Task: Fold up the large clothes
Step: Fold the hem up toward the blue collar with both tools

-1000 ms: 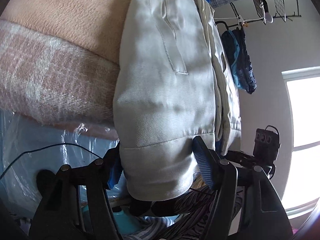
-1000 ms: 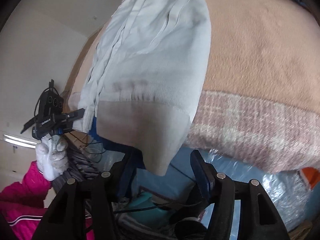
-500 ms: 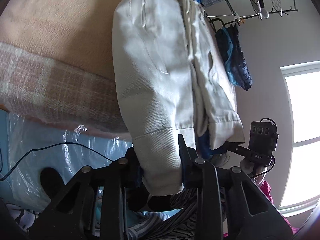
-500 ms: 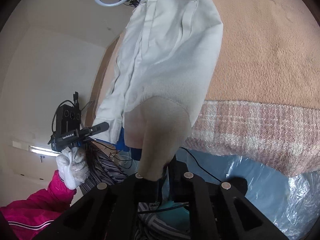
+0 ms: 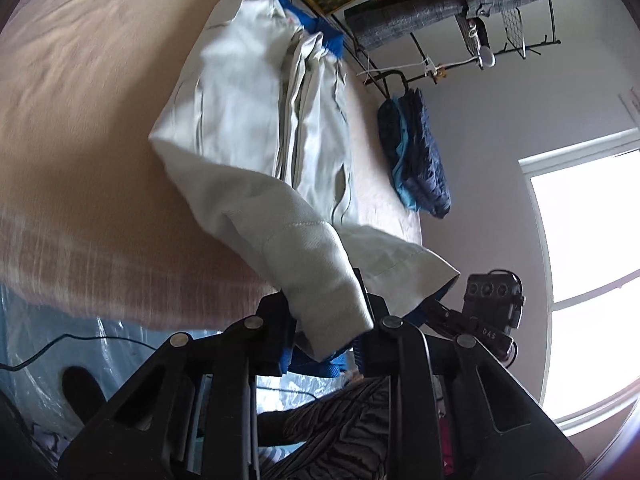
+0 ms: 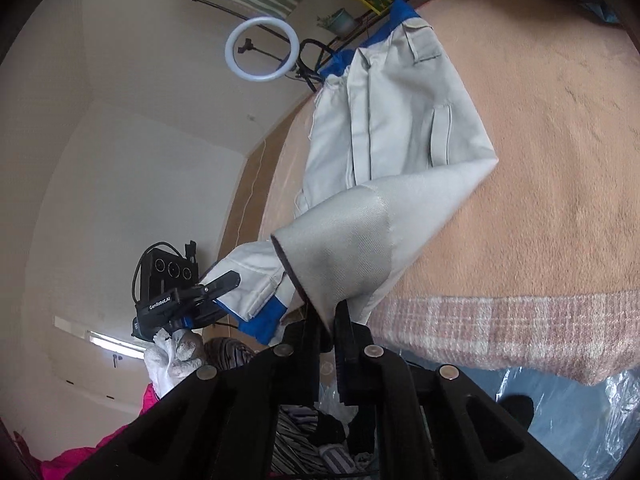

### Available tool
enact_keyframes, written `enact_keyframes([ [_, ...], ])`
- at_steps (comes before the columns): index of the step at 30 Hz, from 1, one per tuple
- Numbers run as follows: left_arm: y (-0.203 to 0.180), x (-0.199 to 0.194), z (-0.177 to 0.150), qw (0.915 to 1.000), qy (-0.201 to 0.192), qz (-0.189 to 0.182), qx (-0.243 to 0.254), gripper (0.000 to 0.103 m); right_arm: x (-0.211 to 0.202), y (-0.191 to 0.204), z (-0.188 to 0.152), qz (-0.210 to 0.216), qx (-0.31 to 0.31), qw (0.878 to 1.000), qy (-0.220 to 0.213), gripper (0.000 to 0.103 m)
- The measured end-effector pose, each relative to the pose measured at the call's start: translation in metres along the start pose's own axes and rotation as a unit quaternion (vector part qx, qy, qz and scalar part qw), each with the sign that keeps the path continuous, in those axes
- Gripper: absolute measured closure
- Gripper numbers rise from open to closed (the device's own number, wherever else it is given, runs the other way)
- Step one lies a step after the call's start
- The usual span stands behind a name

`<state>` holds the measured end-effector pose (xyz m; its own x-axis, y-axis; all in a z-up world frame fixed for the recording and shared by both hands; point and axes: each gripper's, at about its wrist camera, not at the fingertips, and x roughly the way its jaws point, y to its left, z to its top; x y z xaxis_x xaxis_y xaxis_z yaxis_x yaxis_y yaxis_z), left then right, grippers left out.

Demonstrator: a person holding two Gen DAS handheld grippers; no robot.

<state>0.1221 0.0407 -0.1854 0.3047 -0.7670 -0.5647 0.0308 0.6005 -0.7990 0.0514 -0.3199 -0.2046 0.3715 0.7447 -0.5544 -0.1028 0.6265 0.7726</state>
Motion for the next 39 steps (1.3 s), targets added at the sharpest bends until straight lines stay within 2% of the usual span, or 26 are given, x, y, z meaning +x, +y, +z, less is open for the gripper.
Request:
enact_keyframes([
  [6, -0.019, 0.003, 0.028, 0.9994, -0.022, 0.013, 0.022, 0.081, 0.001, 0.015, 0.031, -0.007, -0.005, 0.999, -0.039, 0.100],
  [16, -0.011, 0.026, 0.089, 0.9988, -0.045, 0.010, -0.015, 0.081, 0.021, 0.020, 0.104, -0.029, -0.005, 0.998, -0.063, 0.101],
  [26, 0.037, 0.080, 0.154, 0.9955, -0.045, 0.020, -0.081, 0.081, 0.082, -0.030, 0.175, -0.057, 0.060, 0.994, -0.070, 0.101],
  [34, 0.072, 0.112, 0.168, 0.9945, -0.029, 0.037, -0.094, 0.081, 0.123, -0.066, 0.189, -0.078, 0.090, 0.992, -0.052, 0.101],
  [37, 0.077, 0.114, 0.172, 0.9940, -0.019, 0.035, -0.102, 0.079, 0.125, -0.064, 0.193, -0.076, 0.078, 0.993, -0.047, 0.096],
  [39, 0.077, 0.112, 0.175, 0.9937, -0.007, 0.029, -0.108, 0.076, 0.119, -0.064, 0.195, -0.051, 0.080, 0.994, -0.054, 0.076],
])
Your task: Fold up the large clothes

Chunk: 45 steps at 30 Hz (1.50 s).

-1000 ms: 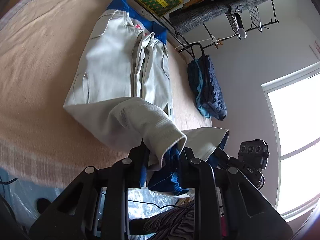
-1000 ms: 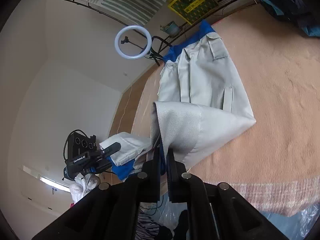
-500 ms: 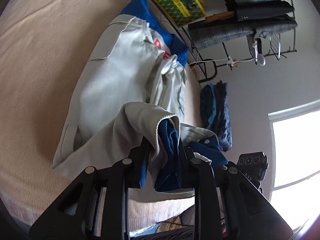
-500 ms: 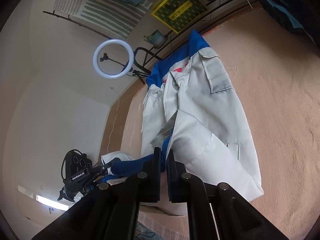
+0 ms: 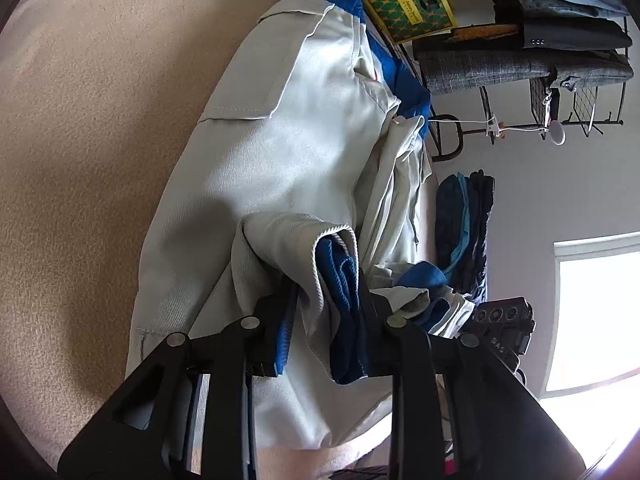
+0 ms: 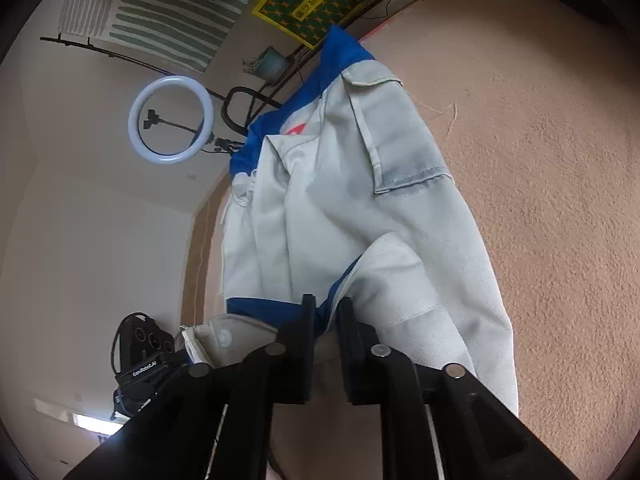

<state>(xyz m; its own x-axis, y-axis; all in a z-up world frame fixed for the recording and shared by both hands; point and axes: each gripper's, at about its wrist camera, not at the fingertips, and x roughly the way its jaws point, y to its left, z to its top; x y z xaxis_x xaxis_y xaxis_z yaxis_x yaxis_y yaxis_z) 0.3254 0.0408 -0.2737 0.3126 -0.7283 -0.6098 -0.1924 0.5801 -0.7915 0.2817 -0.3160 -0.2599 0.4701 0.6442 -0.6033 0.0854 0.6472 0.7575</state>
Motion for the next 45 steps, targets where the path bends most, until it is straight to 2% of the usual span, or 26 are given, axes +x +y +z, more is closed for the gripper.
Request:
enact_keyframes([
  [3, -0.005, -0.010, 0.003, 0.9997, -0.003, -0.024, 0.005, 0.065, -0.016, 0.002, 0.003, 0.022, -0.004, 1.000, -0.013, 0.064],
  [5, -0.008, -0.020, 0.006, 0.9988, -0.013, -0.048, 0.003, 0.043, -0.024, 0.002, 0.004, 0.024, -0.013, 0.999, -0.018, 0.060],
  [6, -0.009, -0.026, 0.007, 0.9981, -0.023, -0.057, 0.002, 0.040, -0.027, -0.001, 0.004, 0.030, -0.013, 0.999, -0.016, 0.058],
  [9, -0.015, -0.047, 0.009, 0.9960, -0.048, -0.073, 0.022, 0.040, -0.041, -0.005, 0.003, 0.031, -0.026, 0.999, -0.025, 0.059],
  [11, -0.020, -0.061, 0.008, 0.9941, -0.076, -0.048, 0.061, 0.040, -0.055, -0.005, 0.000, 0.009, -0.053, 0.998, -0.031, 0.059],
  [12, -0.022, -0.062, 0.006, 0.9929, -0.076, -0.035, 0.085, 0.040, -0.060, -0.006, -0.002, 0.001, -0.067, 0.997, -0.031, 0.059],
  [15, -0.021, -0.046, -0.003, 0.9897, -0.044, 0.007, 0.136, 0.040, -0.071, -0.015, -0.012, -0.008, -0.093, 0.995, -0.021, 0.060],
  [18, -0.009, -0.024, -0.015, 0.9870, -0.009, 0.041, 0.155, 0.040, -0.066, -0.025, -0.022, -0.030, -0.112, 0.993, 0.000, 0.060],
  [24, -0.004, -0.019, -0.026, 0.9806, -0.005, 0.058, 0.187, 0.040, -0.047, -0.029, -0.039, -0.038, -0.148, 0.987, 0.039, 0.060],
  [30, 0.001, -0.028, -0.028, 0.9802, -0.013, 0.054, 0.190, 0.040, -0.048, -0.024, -0.037, -0.027, -0.168, 0.985, 0.034, 0.060],
  [32, 0.001, -0.026, -0.028, 0.9775, -0.013, 0.061, 0.201, 0.040, -0.043, -0.025, -0.036, -0.023, -0.163, 0.986, 0.038, 0.060],
  [34, 0.001, -0.025, -0.026, 0.9784, -0.019, 0.058, 0.197, 0.040, -0.038, -0.027, -0.036, -0.018, -0.155, 0.987, 0.041, 0.060],
  [37, 0.001, -0.023, -0.014, 0.9811, -0.027, 0.045, 0.186, 0.040, -0.034, -0.026, -0.035, -0.011, -0.153, 0.987, 0.041, 0.060],
  [42, 0.015, -0.009, 0.001, 0.9895, 0.001, -0.004, 0.145, 0.040, -0.031, -0.031, -0.029, 0.013, -0.131, 0.991, 0.037, 0.060],
  [45, 0.015, -0.010, -0.003, 0.9885, 0.007, -0.011, 0.151, 0.042, -0.030, -0.039, -0.027, 0.046, -0.107, 0.993, 0.037, 0.056],
])
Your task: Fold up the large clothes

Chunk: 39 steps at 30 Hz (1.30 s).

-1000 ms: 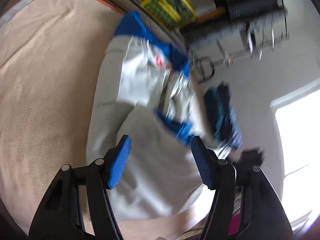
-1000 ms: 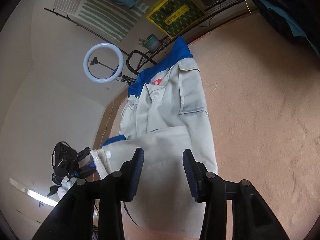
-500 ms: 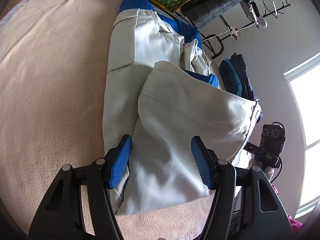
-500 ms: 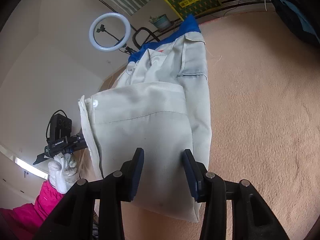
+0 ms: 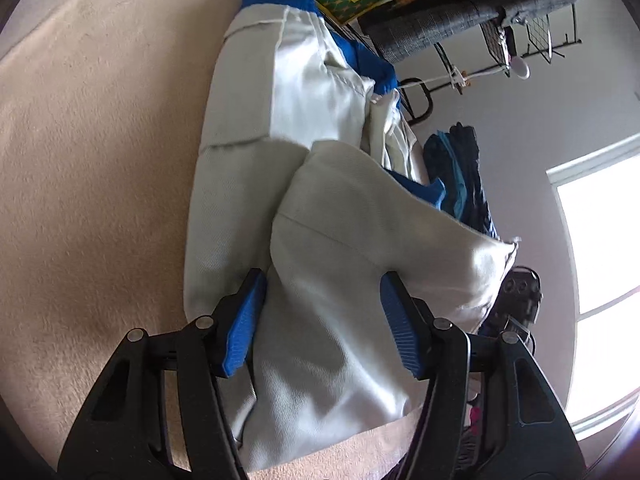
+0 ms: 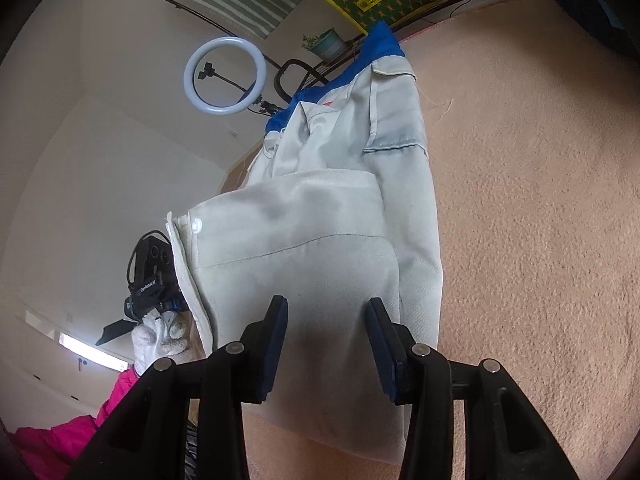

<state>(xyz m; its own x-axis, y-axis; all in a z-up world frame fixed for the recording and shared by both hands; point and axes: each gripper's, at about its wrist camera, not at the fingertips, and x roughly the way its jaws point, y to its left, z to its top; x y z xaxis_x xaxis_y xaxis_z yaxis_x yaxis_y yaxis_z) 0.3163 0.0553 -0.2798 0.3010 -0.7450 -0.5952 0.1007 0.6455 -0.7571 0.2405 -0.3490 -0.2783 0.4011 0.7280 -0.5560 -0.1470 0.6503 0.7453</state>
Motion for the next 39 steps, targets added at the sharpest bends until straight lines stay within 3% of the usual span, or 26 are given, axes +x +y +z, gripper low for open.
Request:
enact_keyframes([
  [4, -0.001, 0.001, -0.009, 0.9999, -0.006, 0.006, 0.013, 0.042, 0.006, -0.011, 0.001, 0.020, 0.022, 1.000, -0.008, 0.054],
  [6, -0.004, 0.001, -0.009, 0.9997, -0.006, 0.012, 0.019, 0.045, 0.009, -0.008, 0.003, 0.002, 0.010, 1.000, -0.006, 0.060],
  [8, -0.005, 0.002, -0.010, 0.9995, -0.003, 0.025, 0.017, 0.061, 0.006, -0.003, 0.006, -0.020, -0.009, 1.000, -0.004, 0.063],
  [11, 0.000, 0.001, -0.011, 0.9997, -0.003, 0.023, 0.009, 0.070, 0.003, -0.001, 0.007, -0.031, -0.022, 0.999, -0.002, 0.061],
  [18, -0.001, -0.001, -0.013, 0.9995, -0.002, 0.030, 0.011, 0.070, 0.003, 0.007, 0.002, -0.068, -0.068, 0.995, 0.030, 0.061],
  [24, 0.002, 0.001, -0.010, 0.9997, 0.004, 0.024, 0.002, 0.070, 0.004, 0.004, 0.002, -0.074, -0.075, 0.994, 0.040, 0.060],
  [29, 0.003, 0.004, -0.008, 0.9998, 0.006, 0.018, 0.002, 0.070, 0.014, 0.010, 0.002, -0.029, -0.074, 0.996, 0.032, 0.060],
  [32, 0.002, 0.003, -0.009, 0.9998, 0.005, 0.019, 0.006, 0.073, 0.010, 0.010, 0.003, -0.034, -0.089, 0.995, 0.035, 0.065],
  [38, 0.002, 0.006, -0.010, 0.9997, -0.010, 0.017, -0.012, 0.073, 0.014, 0.002, 0.003, -0.036, -0.061, 0.997, 0.010, 0.059],
  [39, 0.000, 0.006, -0.010, 0.9997, -0.010, 0.022, -0.005, 0.073, 0.016, 0.008, 0.002, -0.038, -0.068, 0.997, 0.009, 0.063],
])
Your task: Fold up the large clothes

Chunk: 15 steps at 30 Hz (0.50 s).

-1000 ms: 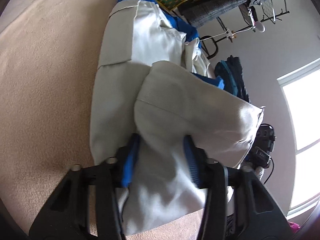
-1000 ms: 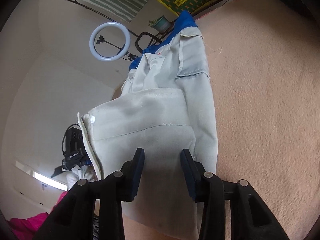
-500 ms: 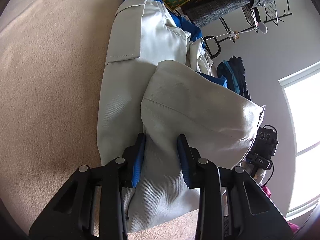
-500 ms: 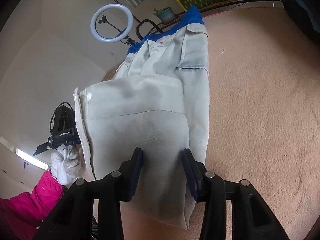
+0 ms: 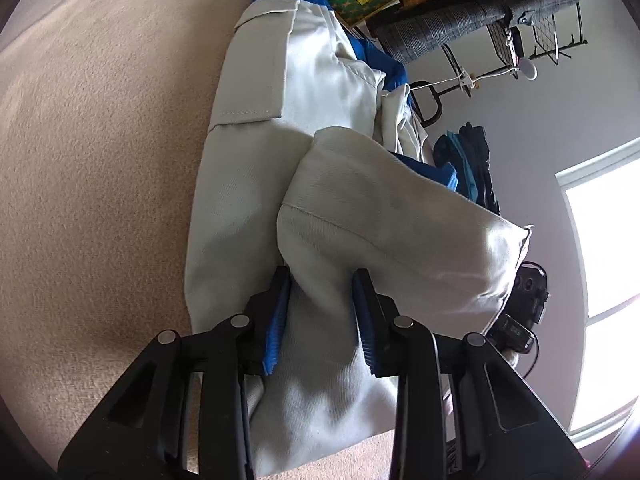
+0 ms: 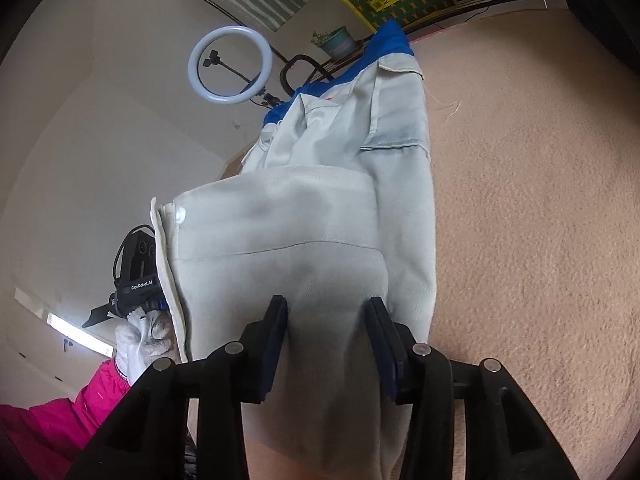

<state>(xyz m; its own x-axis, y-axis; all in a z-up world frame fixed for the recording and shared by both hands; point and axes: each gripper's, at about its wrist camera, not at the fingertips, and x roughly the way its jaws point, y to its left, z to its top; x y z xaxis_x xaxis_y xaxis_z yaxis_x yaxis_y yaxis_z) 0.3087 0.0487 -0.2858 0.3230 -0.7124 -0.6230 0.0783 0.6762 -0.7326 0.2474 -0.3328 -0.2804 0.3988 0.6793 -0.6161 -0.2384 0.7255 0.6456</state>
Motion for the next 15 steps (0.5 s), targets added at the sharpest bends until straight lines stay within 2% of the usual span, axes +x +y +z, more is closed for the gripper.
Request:
enact_keyframes([
  [1, -0.005, -0.002, -0.001, 0.9999, -0.001, 0.004, 0.013, 0.082, 0.000, 0.009, 0.000, -0.008, -0.015, 1.000, 0.002, 0.069],
  [2, -0.008, -0.004, -0.002, 0.9999, -0.004, 0.002, 0.015, 0.086, -0.001, 0.016, 0.000, -0.019, -0.027, 0.999, 0.001, 0.080],
  [3, -0.010, -0.008, -0.004, 0.9999, -0.009, 0.003, 0.014, 0.088, -0.004, 0.024, 0.000, -0.036, -0.037, 0.999, -0.003, 0.089],
  [5, -0.016, -0.026, -0.012, 0.9997, -0.025, -0.001, -0.004, 0.090, -0.016, 0.036, -0.002, -0.056, -0.039, 0.997, -0.020, 0.097],
  [7, -0.022, -0.040, -0.018, 0.9992, -0.039, 0.011, 0.002, 0.090, -0.027, 0.043, -0.003, -0.074, -0.033, 0.996, -0.037, 0.098],
  [8, -0.025, -0.044, -0.020, 0.9983, -0.048, 0.029, 0.015, 0.090, -0.027, 0.043, -0.003, -0.082, -0.032, 0.995, -0.040, 0.099],
  [10, -0.020, -0.033, -0.018, 0.9959, -0.042, 0.076, 0.026, 0.090, -0.008, 0.038, -0.001, -0.136, -0.048, 0.989, -0.022, 0.099],
  [11, -0.009, -0.022, -0.018, 0.9950, -0.031, 0.095, 0.007, 0.090, 0.002, 0.033, 0.000, -0.146, -0.043, 0.988, -0.011, 0.099],
  [13, 0.002, -0.016, -0.019, 0.9956, -0.038, 0.085, -0.009, 0.089, 0.008, 0.031, 0.003, -0.156, -0.039, 0.987, -0.013, 0.099],
  [15, -0.003, -0.018, -0.018, 0.9952, -0.038, 0.090, 0.005, 0.089, 0.006, 0.038, 0.006, -0.171, -0.051, 0.984, -0.011, 0.099],
])
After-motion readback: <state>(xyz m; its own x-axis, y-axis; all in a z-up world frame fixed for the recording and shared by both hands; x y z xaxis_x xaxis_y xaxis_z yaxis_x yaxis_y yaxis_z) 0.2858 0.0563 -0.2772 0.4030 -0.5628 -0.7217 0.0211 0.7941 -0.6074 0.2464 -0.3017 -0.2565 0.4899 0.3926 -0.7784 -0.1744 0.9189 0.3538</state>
